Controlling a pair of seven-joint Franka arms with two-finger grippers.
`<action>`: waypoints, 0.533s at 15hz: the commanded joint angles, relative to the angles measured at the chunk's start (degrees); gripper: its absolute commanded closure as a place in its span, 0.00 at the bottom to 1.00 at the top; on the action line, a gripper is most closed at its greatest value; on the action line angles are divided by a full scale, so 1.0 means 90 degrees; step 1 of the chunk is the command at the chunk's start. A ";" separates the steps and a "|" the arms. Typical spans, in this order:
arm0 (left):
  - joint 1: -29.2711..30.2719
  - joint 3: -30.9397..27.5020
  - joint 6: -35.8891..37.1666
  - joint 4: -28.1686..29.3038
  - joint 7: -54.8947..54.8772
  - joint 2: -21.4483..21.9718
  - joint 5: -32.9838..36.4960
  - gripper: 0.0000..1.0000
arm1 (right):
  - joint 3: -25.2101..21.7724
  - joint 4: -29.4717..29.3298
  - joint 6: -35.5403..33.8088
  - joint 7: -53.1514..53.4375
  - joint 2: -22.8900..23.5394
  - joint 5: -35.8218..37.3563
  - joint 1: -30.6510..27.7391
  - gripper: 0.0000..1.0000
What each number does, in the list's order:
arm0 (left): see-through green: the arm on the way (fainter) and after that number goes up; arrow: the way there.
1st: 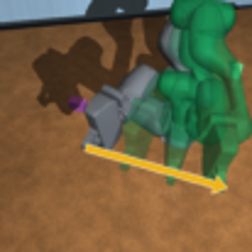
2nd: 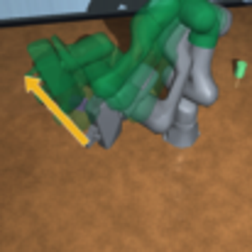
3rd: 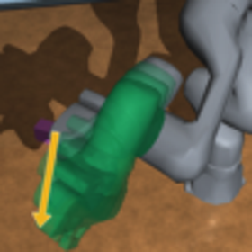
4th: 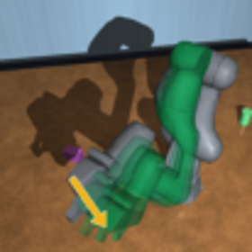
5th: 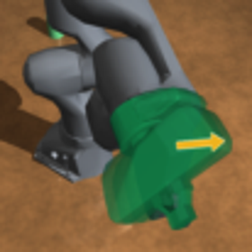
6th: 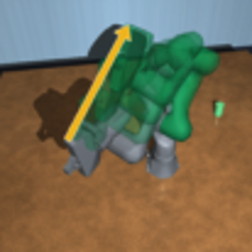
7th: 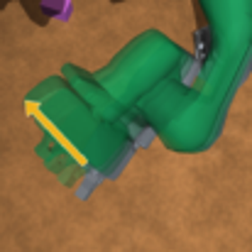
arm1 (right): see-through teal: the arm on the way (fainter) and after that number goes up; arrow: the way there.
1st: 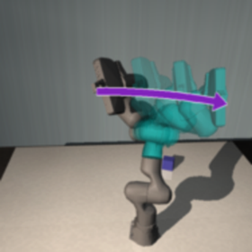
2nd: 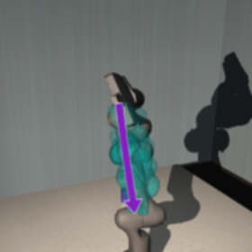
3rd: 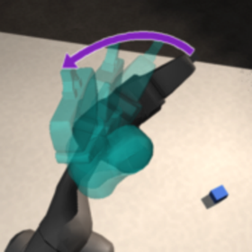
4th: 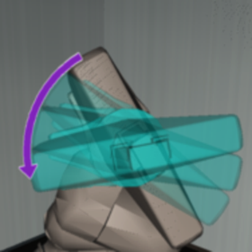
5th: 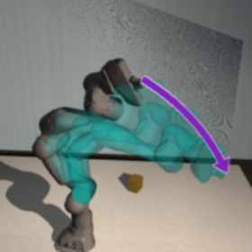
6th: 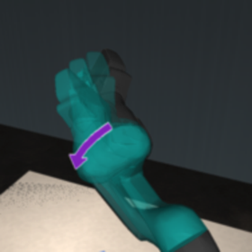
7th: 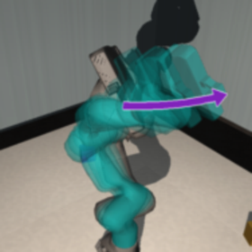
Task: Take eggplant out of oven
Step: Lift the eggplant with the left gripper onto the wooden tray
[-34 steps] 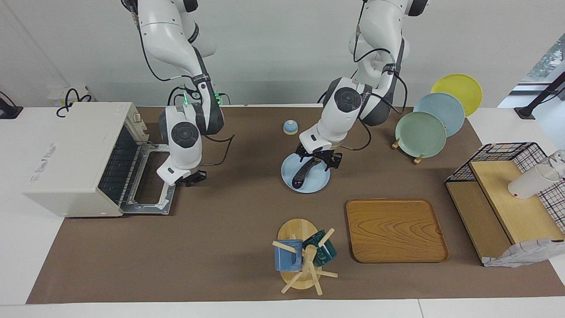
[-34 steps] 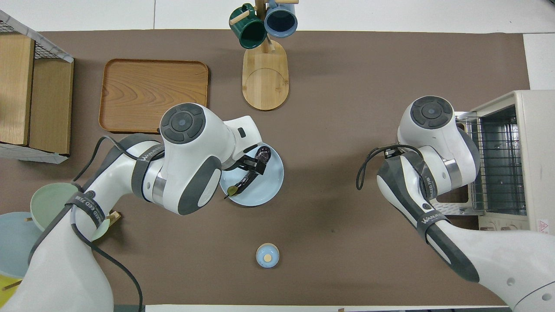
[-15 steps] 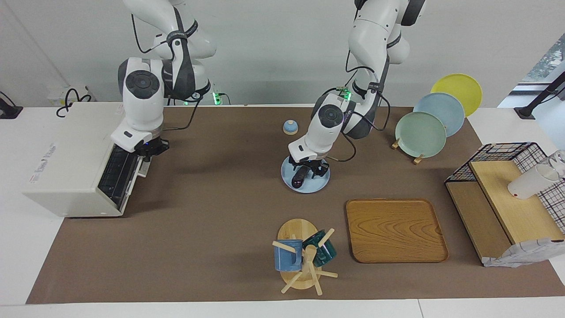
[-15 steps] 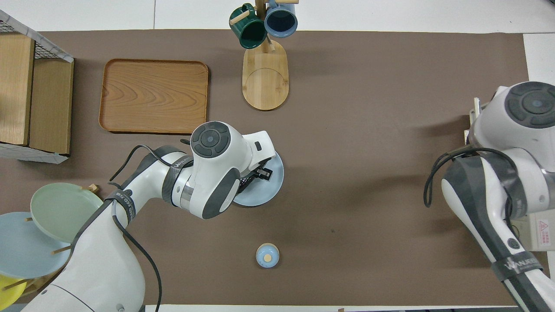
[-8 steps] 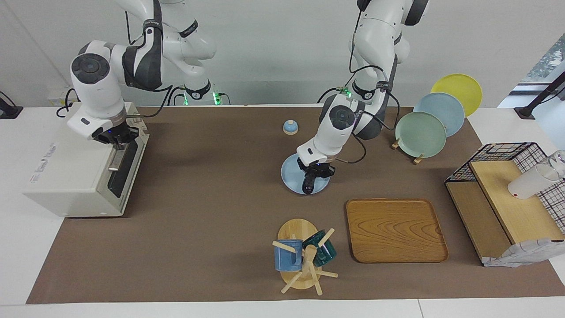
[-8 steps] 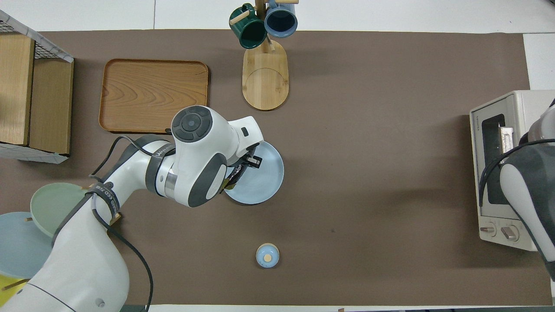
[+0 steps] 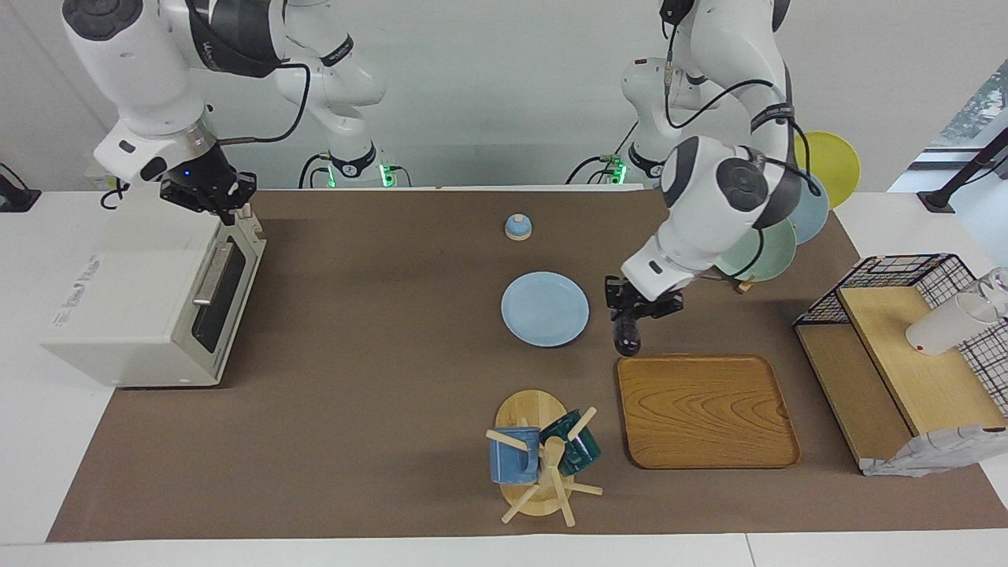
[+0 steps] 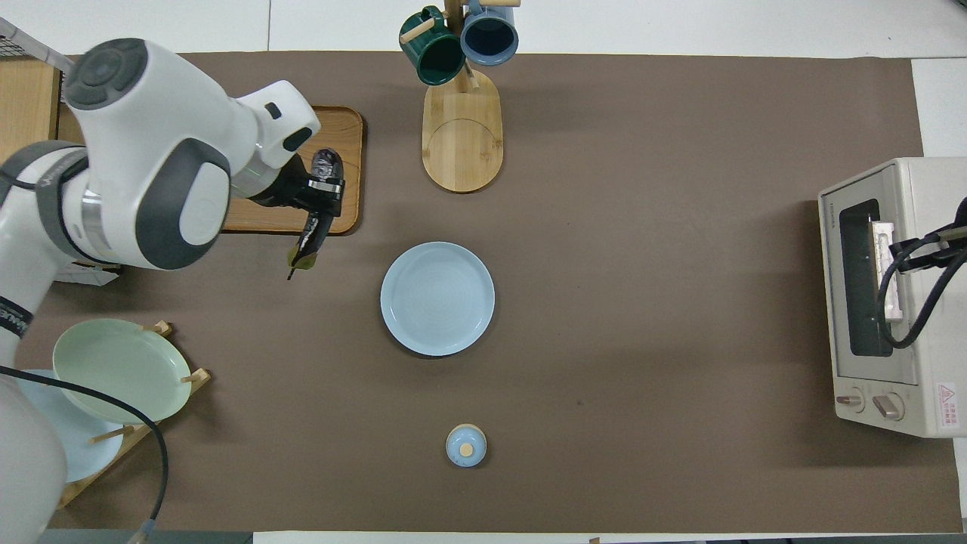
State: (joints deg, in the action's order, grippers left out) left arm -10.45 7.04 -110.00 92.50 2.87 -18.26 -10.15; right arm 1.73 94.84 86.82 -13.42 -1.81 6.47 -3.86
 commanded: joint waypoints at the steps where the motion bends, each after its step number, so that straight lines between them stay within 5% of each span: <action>1: 0.0310 0.0029 0.0201 -0.0403 0.0042 -0.0412 -0.0044 1.00 | -0.0006 -0.0137 -0.0203 -0.0091 0.0182 -0.0201 -0.0079 0.66; 3: 0.0428 -0.0263 0.0181 -0.0696 0.0052 -0.0733 -0.0034 1.00 | -0.0006 -0.0147 -0.0320 -0.0082 0.0172 -0.0240 -0.0060 0.00; 8: 0.0360 -0.0859 -0.0013 -0.2072 0.0169 -0.2109 -0.0044 1.00 | 0.0003 -0.0399 -0.0448 0.0523 0.0240 -0.0563 -0.0031 0.00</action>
State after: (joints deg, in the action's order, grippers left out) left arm -6.54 0.63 -110.18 82.08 2.98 -30.34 -10.16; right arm 1.61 94.24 84.64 -10.87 -0.69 2.55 -3.97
